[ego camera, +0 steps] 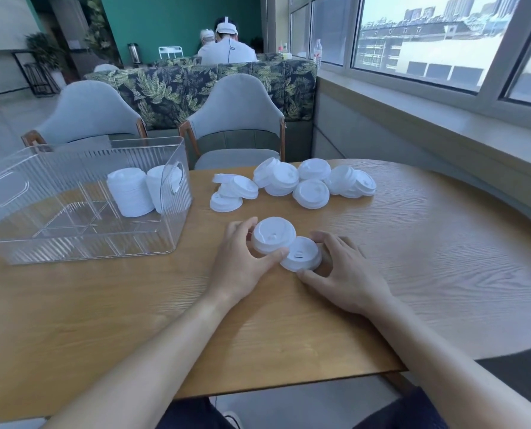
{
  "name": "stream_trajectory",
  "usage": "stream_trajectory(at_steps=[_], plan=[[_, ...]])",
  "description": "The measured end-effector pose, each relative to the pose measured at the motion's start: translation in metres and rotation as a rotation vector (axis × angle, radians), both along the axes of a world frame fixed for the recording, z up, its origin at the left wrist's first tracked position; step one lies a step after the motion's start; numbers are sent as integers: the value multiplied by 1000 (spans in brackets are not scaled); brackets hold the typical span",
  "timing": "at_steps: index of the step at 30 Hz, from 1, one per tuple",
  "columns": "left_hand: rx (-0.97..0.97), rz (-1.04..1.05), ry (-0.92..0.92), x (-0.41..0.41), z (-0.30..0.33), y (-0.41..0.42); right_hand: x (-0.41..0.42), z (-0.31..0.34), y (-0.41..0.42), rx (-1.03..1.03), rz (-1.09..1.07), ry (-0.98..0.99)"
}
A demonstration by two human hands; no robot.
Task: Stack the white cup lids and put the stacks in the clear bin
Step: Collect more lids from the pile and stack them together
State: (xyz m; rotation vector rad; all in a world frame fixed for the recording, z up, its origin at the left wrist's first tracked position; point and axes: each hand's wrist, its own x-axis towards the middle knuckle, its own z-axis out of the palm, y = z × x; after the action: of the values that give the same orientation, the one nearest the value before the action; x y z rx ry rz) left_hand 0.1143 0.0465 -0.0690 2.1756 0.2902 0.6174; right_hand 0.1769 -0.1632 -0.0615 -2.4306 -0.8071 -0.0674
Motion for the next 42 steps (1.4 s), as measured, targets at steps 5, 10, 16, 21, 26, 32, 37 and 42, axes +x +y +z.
stream_trajectory(at_steps=[5, 10, 16, 21, 26, 32, 37, 42], plan=[[35, -111, 102, 3, 3, -6, 6, -2, 2, 155, -8, 89], [59, -142, 102, 10, 1, -18, 10, -8, 2, 241, -40, 99], [96, -137, 88, 15, -3, -18, 13, -10, 3, 245, -50, 69], [249, -94, 124, 18, -4, -21, 13, -12, 4, 154, -39, 5], [312, -84, 115, 17, -5, -21, 12, -12, 4, 138, -39, -14], [343, -81, 119, 17, -6, -21, 10, -10, 4, 129, -32, -12], [383, -89, 131, 16, -5, -21, 10, -9, 4, 117, -25, -45], [427, -85, 150, 15, -4, -23, 9, -12, 5, 84, -33, -85]])
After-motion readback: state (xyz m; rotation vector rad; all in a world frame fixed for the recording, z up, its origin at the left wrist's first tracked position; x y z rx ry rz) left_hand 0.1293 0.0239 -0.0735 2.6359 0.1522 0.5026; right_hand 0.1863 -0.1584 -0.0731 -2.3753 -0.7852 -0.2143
